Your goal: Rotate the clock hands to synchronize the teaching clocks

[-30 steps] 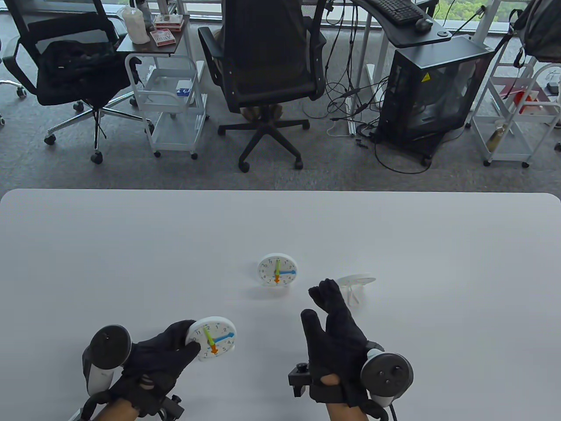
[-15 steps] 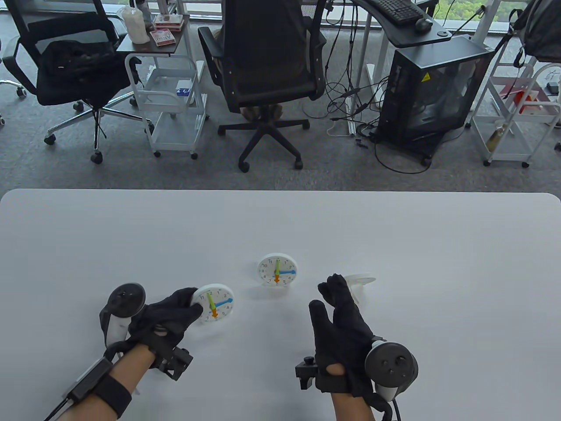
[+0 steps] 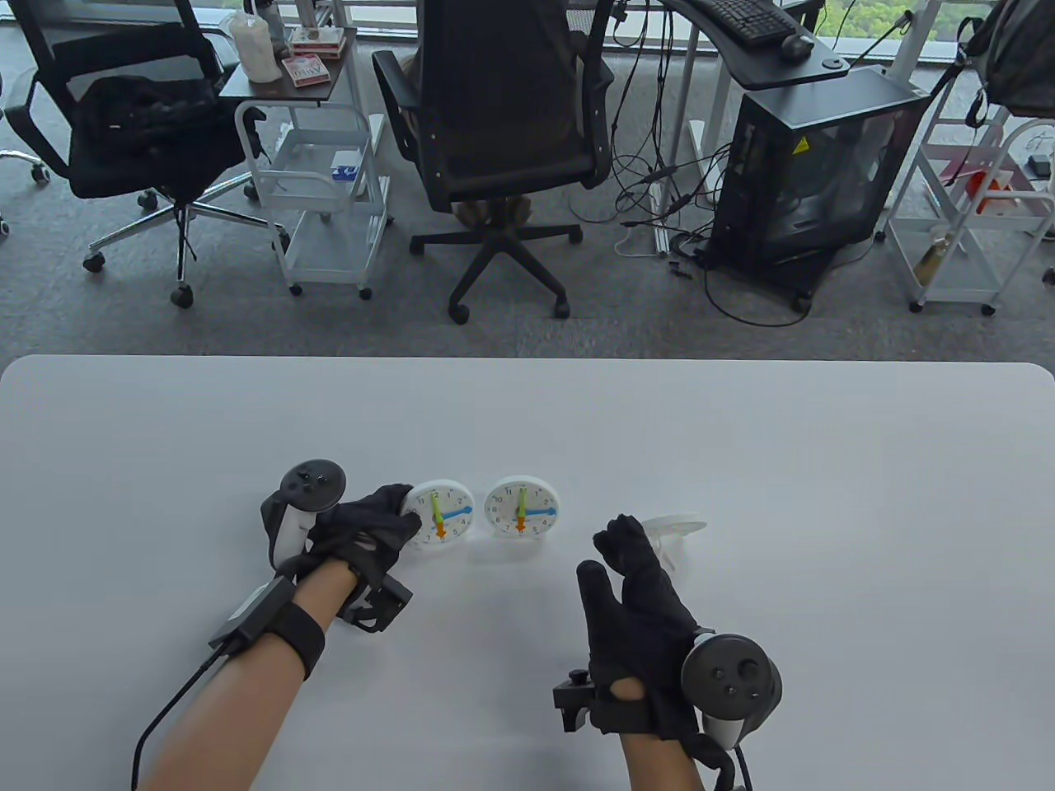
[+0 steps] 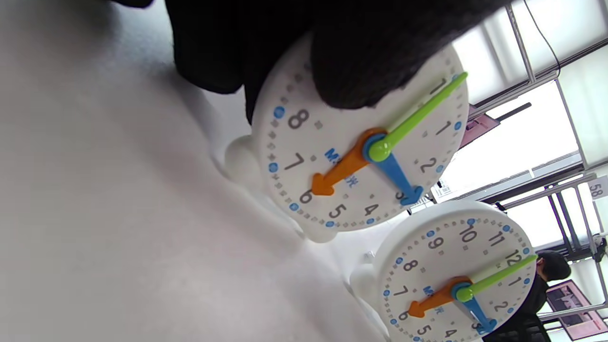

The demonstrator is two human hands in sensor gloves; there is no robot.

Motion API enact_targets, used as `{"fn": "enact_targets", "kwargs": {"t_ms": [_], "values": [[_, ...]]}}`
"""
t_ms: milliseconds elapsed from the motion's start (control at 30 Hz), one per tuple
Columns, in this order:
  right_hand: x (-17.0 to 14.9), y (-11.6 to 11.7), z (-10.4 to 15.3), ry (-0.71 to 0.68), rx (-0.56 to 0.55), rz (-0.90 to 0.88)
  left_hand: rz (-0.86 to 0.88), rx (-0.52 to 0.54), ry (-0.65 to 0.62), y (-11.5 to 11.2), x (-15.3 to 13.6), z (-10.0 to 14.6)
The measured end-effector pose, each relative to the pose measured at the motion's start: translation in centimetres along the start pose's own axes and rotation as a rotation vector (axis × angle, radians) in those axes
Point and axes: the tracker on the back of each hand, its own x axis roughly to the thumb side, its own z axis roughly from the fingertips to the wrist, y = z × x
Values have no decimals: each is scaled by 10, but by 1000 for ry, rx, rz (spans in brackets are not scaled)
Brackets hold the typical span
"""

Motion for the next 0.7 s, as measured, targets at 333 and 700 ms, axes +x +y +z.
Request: {"fn": "enact_targets", "kwargs": {"t_ms": [333,700], "values": [[-2,1,-2,13,10,1,-69,-19,0,0,7,-11],[-14,3,-8,51,52,169,-98,85,-104,16,26,46]]}}
